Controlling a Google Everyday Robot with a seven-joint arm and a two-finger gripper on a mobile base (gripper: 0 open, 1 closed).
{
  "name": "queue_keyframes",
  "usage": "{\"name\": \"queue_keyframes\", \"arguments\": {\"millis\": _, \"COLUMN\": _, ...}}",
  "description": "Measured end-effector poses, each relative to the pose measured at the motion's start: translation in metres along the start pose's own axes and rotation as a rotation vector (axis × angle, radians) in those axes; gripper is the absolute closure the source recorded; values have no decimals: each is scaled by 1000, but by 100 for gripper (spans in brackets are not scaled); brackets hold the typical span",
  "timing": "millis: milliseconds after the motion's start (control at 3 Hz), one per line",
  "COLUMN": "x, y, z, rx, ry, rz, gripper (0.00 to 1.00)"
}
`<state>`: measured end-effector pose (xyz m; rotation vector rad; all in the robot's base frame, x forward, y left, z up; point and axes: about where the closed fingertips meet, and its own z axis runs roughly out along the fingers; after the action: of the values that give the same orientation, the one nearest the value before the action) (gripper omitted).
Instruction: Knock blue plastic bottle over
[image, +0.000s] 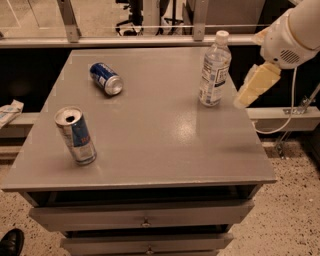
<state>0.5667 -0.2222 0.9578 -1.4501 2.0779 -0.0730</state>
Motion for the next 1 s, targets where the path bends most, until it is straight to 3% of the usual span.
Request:
{"name": "queue_keyframes", "arguments": {"millis": 333, "x": -12, "y": -26, "z": 24, "rx": 23, "ry": -113, "rz": 57, "gripper": 0}}
{"name": "queue_keyframes", "arguments": {"millis": 667, "x": -26, "y": -36, "z": 40, "rx": -1, "ry": -244, "rz": 109, "gripper": 0}}
{"name": "queue_keyframes", "arguments": {"millis": 1000, "x": -37, "y": -38, "z": 56, "rx": -60, "ry": -409, "rz": 169, "gripper": 0}}
